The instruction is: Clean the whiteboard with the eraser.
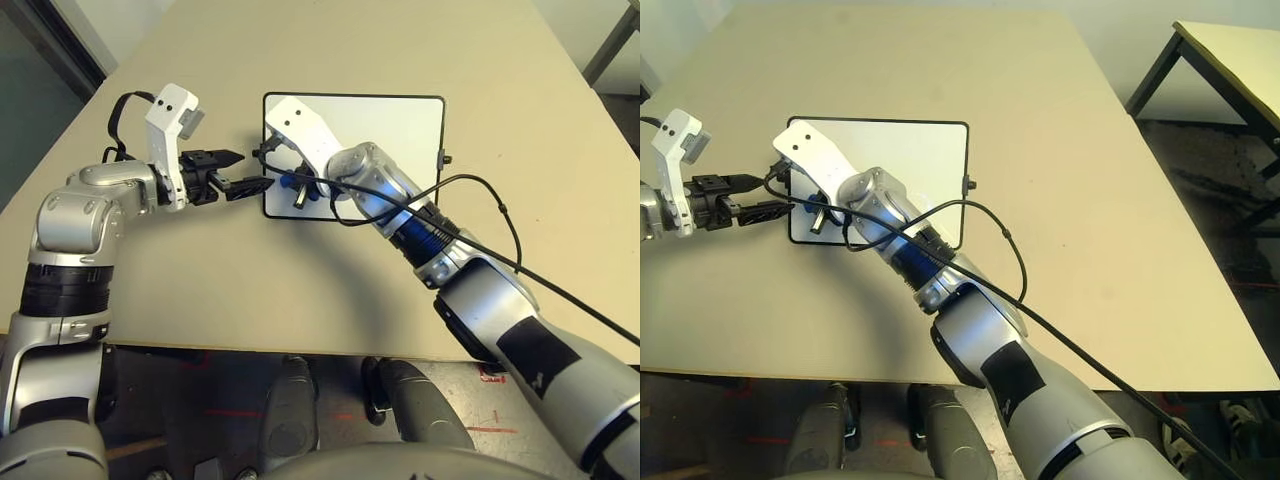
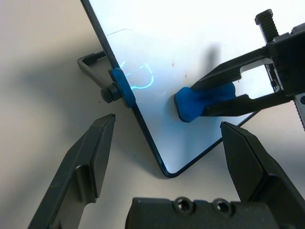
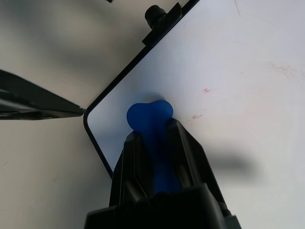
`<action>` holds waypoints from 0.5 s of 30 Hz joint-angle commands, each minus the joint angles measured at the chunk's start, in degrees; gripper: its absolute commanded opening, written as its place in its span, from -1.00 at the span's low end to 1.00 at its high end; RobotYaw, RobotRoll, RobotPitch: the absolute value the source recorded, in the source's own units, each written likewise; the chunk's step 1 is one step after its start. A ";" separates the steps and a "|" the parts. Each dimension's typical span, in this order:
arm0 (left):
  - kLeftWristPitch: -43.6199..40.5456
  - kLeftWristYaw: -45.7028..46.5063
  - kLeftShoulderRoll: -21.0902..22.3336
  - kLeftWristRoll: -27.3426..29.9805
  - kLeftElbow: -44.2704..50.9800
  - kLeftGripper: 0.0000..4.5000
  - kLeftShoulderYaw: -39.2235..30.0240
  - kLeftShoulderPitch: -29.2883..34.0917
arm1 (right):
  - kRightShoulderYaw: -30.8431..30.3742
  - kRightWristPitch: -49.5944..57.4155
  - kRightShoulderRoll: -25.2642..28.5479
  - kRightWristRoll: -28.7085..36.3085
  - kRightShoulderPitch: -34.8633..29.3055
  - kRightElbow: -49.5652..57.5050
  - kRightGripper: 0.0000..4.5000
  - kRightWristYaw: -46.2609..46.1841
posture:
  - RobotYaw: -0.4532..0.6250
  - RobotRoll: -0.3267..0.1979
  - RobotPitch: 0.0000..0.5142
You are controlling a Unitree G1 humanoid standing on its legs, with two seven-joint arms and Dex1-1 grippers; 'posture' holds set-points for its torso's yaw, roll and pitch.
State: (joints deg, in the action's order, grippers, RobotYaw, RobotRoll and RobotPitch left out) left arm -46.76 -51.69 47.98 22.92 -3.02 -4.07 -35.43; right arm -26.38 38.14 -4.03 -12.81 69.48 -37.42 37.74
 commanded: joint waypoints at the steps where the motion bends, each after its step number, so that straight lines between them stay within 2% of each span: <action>1: -0.57 -0.23 0.33 0.15 -0.50 1.00 -0.08 -0.19 | 5.23 -2.50 0.29 1.25 5.11 -6.19 -0.74 -4.33 | -0.07 0.25 -0.34; 8: -0.60 -0.27 0.24 0.19 -0.54 1.00 0.02 -0.33 | 6.58 -4.16 -0.86 1.26 7.30 -10.69 -0.74 -5.10 | -0.07 0.25 -0.35; 15: -1.27 -0.01 0.13 0.52 0.30 1.00 -0.11 0.11 | -0.67 3.14 0.10 -1.20 -0.16 -1.48 -0.74 1.31 | -0.07 0.25 -0.33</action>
State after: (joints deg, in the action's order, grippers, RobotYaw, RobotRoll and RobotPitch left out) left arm -47.19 -51.67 48.00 23.06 -3.17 -4.07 -35.79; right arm -24.46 38.09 -4.33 -12.72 71.42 -38.98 37.61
